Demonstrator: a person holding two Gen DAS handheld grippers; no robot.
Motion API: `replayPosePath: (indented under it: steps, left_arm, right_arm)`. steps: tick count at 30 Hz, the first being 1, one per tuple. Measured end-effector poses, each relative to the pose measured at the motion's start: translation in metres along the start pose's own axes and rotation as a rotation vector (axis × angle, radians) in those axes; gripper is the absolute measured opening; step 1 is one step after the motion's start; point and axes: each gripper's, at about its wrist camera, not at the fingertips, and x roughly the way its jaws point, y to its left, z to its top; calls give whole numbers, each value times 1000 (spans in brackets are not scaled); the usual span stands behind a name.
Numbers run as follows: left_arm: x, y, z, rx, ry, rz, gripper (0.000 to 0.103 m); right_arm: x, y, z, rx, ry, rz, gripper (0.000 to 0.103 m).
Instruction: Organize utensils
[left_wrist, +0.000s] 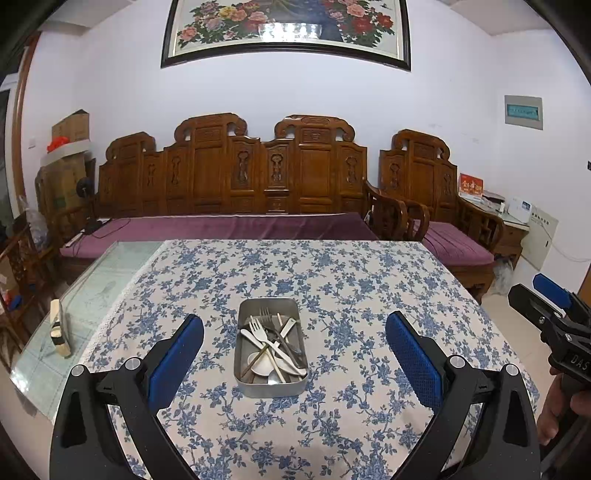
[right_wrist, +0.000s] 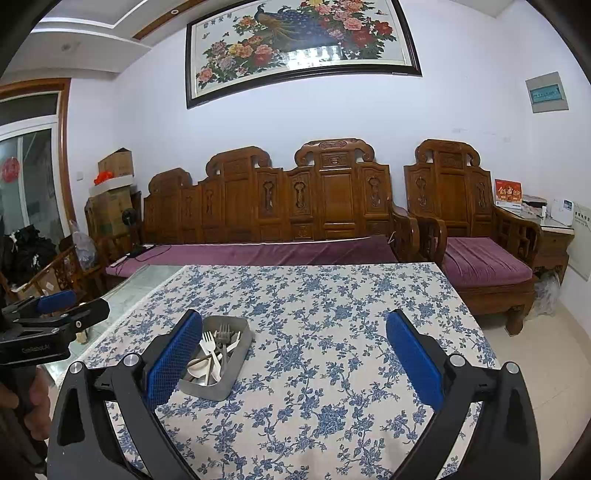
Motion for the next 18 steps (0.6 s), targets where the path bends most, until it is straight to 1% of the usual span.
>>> replayPosePath:
  steps: [18]
  left_arm:
    - [0,0,0,0,1,-9,95]
  right_arm:
    - [0,0,0,0,-1,1,100]
